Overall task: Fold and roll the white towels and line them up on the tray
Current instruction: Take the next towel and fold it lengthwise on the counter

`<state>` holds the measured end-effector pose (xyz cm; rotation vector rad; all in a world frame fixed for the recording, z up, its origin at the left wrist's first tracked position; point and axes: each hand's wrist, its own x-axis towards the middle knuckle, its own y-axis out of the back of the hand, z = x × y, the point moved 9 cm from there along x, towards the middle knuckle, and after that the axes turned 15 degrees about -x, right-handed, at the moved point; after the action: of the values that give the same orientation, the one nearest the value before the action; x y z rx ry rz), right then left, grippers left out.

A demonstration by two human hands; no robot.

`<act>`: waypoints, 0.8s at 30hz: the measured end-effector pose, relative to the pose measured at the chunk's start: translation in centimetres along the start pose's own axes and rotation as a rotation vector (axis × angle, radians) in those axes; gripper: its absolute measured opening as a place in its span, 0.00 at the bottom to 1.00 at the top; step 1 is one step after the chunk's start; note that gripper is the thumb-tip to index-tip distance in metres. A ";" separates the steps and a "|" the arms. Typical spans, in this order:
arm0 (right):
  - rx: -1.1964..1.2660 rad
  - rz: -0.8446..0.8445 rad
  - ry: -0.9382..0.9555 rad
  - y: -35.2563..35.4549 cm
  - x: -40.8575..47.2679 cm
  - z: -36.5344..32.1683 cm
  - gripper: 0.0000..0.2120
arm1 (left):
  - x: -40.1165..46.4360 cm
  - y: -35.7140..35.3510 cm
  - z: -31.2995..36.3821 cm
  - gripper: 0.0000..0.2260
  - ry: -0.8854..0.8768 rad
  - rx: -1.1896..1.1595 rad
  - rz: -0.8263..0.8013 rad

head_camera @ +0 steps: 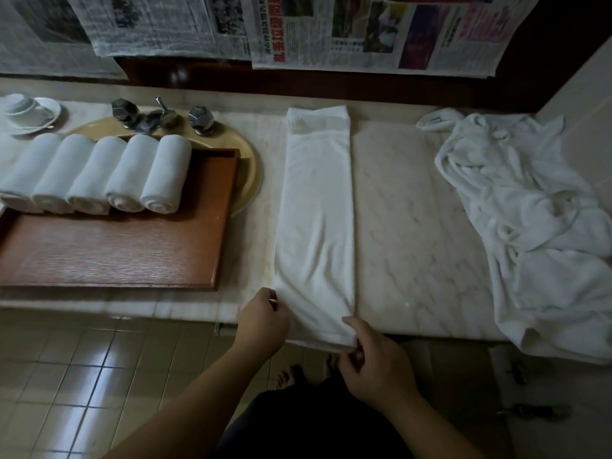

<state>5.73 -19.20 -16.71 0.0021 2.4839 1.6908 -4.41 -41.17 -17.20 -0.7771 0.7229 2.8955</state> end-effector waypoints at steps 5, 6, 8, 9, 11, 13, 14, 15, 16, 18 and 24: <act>-0.143 0.320 0.101 5.0 3.9 -1.3 0.13 | -0.3 -0.1 0.5 0.11 -0.066 0.006 0.006; -0.162 0.328 0.080 5.6 5.5 -1.6 0.13 | -0.3 -0.1 0.5 0.11 -0.078 0.023 0.008; -0.157 0.210 0.059 5.4 9.0 -2.2 0.18 | -0.4 -0.3 0.4 0.12 -0.077 0.043 0.007; -0.138 0.116 0.069 4.7 10.9 -2.5 0.23 | -0.4 -0.4 0.3 0.12 -0.073 0.042 0.002; -0.156 -0.030 0.137 3.2 14.4 -3.3 0.27 | -0.4 -0.5 0.3 0.12 -0.071 0.031 -0.008; -0.296 -0.145 0.202 1.6 17.3 -3.2 0.29 | -0.5 -0.6 0.5 0.11 -0.074 0.036 -0.009; -0.384 -0.219 0.198 0.7 18.6 -2.5 0.29 | -0.4 -0.6 0.4 0.10 -0.072 0.042 -0.005; -0.464 -0.276 0.178 0.0 19.7 -1.6 0.29 | -0.3 -0.6 0.4 0.10 -0.069 0.050 -0.001; -0.522 -0.304 0.156 -0.4 20.5 -0.7 0.29 | -0.2 -0.6 0.4 0.11 -0.070 0.053 0.005; -0.575 -0.313 0.130 -0.4 21.7 0.5 0.30 | 0.0 -0.6 0.4 0.11 -0.080 0.044 0.017; -0.526 -0.128 0.100 1.3 23.9 -1.4 0.29 | 0.2 -1.0 0.3 0.14 -0.077 0.051 0.052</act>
<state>-18.17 -18.15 -17.70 -0.2933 1.9707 2.2702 -4.53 -40.20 -17.51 -0.6478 0.8165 2.9217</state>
